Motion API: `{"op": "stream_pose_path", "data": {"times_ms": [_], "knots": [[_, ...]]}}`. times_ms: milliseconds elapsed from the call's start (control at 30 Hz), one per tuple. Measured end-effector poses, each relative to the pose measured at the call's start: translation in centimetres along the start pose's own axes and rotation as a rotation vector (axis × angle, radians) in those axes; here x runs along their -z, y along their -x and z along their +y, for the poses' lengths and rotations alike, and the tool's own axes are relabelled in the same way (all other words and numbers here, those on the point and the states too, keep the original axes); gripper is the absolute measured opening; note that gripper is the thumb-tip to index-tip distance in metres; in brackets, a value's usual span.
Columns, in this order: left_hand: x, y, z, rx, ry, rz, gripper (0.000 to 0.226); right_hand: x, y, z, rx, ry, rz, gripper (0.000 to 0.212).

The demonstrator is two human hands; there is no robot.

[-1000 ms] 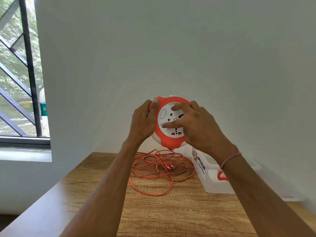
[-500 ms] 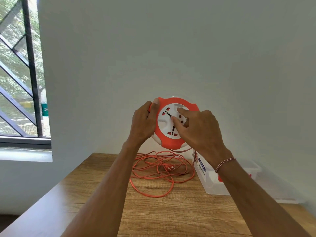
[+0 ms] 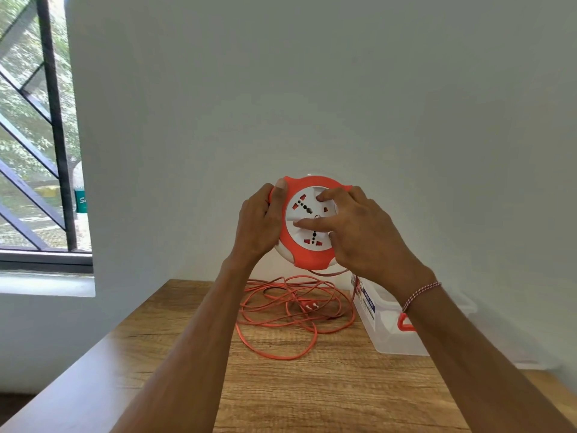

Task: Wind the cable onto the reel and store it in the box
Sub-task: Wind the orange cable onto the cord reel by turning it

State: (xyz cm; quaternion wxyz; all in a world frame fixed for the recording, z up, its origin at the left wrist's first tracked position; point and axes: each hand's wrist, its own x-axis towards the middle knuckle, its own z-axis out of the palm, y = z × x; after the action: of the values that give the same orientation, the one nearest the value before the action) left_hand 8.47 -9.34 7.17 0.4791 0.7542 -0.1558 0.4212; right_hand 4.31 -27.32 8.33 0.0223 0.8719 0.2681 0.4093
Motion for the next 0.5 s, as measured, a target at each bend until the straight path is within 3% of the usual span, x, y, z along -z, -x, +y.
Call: {"op": "stream_pose_path", "data": {"times_ms": [133, 333, 500], "knots": [[-0.1, 0.1, 0.1, -0.013, 0.006, 0.003, 0.05, -0.4, 0.2, 0.0, -0.016, 0.051, 0.137, 0.057], [-0.3, 0.0, -0.1, -0.014, 0.012, 0.009, 0.053, 0.0, 0.1, -0.5, -0.203, -0.05, 0.236, 0.055], [-0.3, 0.0, -0.1, -0.013, 0.001, 0.001, 0.052, 0.7, 0.1, 0.3, -0.039, -0.106, 0.211, 0.04]]}}
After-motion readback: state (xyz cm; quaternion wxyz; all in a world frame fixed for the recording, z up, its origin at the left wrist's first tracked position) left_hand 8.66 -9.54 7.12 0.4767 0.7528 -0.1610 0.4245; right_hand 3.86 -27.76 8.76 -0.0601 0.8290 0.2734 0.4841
